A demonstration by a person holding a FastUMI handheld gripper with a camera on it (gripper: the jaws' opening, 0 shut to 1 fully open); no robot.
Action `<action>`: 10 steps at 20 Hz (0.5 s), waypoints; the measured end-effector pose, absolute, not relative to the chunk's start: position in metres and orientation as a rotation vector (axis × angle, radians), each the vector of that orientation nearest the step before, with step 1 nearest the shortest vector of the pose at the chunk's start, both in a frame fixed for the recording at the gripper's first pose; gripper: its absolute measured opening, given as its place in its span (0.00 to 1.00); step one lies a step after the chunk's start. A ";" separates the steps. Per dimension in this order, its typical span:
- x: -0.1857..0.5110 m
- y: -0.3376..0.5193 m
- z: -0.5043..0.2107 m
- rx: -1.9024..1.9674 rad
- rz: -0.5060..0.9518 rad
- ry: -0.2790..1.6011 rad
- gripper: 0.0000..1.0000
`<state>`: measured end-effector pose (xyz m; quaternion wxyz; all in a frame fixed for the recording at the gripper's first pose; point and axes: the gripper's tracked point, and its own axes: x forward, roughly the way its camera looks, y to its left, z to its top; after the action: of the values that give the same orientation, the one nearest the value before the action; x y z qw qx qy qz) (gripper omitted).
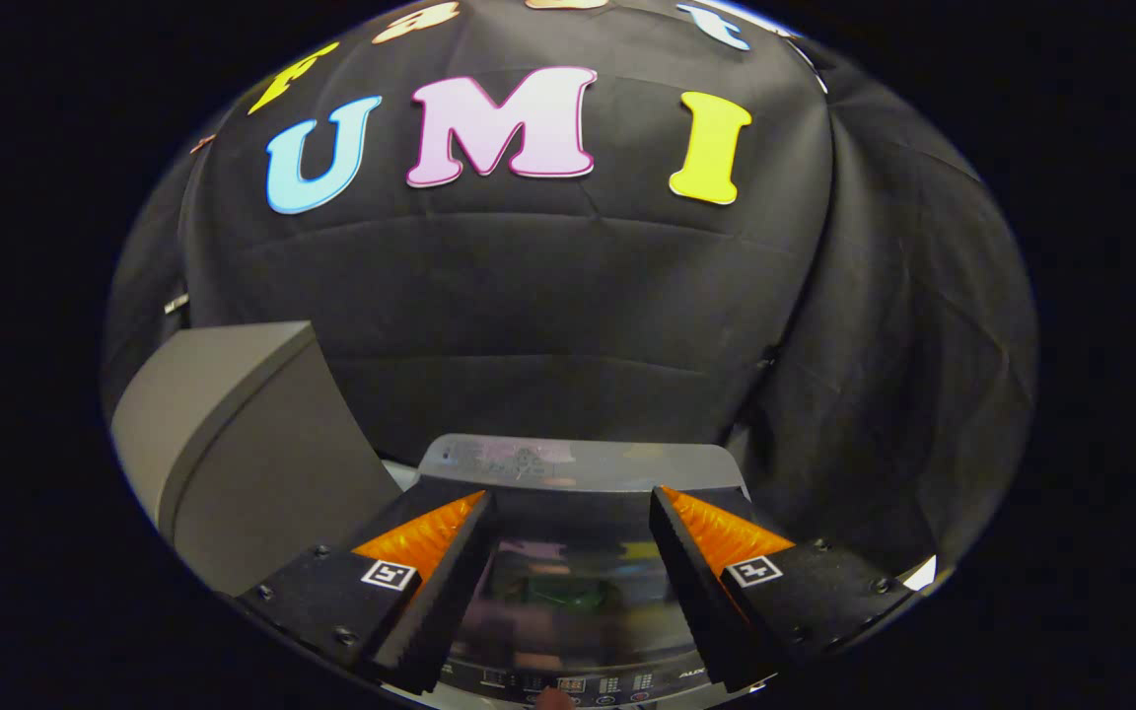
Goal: Put the clothes into the washing machine and then close the washing machine lid.
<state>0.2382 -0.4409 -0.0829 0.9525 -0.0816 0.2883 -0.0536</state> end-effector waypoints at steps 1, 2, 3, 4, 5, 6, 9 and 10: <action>0.236 -0.440 -0.086 -0.173 -0.108 0.602 0.98; 0.233 -0.440 -0.089 -0.176 -0.106 0.611 0.98; 0.231 -0.441 -0.094 -0.176 -0.106 0.622 0.98; 0.228 -0.442 -0.098 -0.175 -0.108 0.631 0.98; 0.226 -0.442 -0.102 -0.170 -0.110 0.641 0.98; 0.225 -0.443 -0.104 -0.163 -0.117 0.651 0.98; 0.221 -0.442 -0.110 -0.145 -0.120 0.660 0.98; 0.221 -0.441 -0.110 -0.143 -0.119 0.657 0.98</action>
<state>0.2206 -0.4408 -0.1097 0.9423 -0.0702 0.3220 -0.0582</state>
